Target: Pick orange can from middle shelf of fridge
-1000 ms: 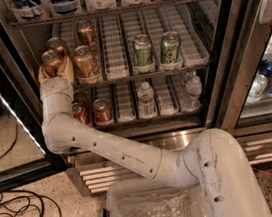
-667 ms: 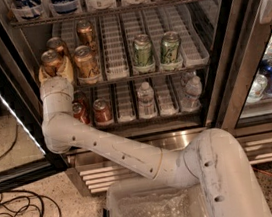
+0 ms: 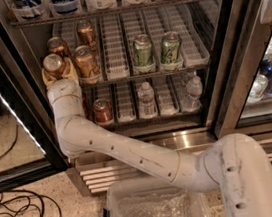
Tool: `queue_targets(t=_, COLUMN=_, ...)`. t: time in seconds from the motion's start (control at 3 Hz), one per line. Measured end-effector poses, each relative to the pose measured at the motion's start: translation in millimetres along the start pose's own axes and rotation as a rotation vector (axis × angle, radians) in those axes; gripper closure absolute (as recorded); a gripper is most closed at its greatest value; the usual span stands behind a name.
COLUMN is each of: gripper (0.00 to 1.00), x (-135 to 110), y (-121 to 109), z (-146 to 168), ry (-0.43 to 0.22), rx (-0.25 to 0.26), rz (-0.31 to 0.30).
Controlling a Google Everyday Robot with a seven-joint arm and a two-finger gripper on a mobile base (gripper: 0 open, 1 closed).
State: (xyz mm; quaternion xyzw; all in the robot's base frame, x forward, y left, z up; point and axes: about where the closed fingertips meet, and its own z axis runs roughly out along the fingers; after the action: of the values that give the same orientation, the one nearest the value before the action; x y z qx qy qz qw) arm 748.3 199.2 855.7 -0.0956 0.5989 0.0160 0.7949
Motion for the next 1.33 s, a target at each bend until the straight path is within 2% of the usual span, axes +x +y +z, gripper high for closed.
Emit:
queue_targets(t=0.33, gripper=1.0, x=-10.7, y=-4.4, z=-6.1, ry=-0.023, rx=-0.022, rz=0.001)
queue_targets(t=0.67, gripper=1.0, x=-52.0, y=-16.9, z=-9.3, ry=-0.077, rx=-0.102, rz=0.001)
queue_targets(t=1.0, gripper=1.0, x=-107.4, y=-30.9, z=-32.1, ry=-0.136, rx=-0.224, rz=0.012)
queue_targets(t=1.33, gripper=1.0, x=-149.2, y=-43.2, z=-66.7, ry=-0.164, rx=-0.335, rz=0.041)
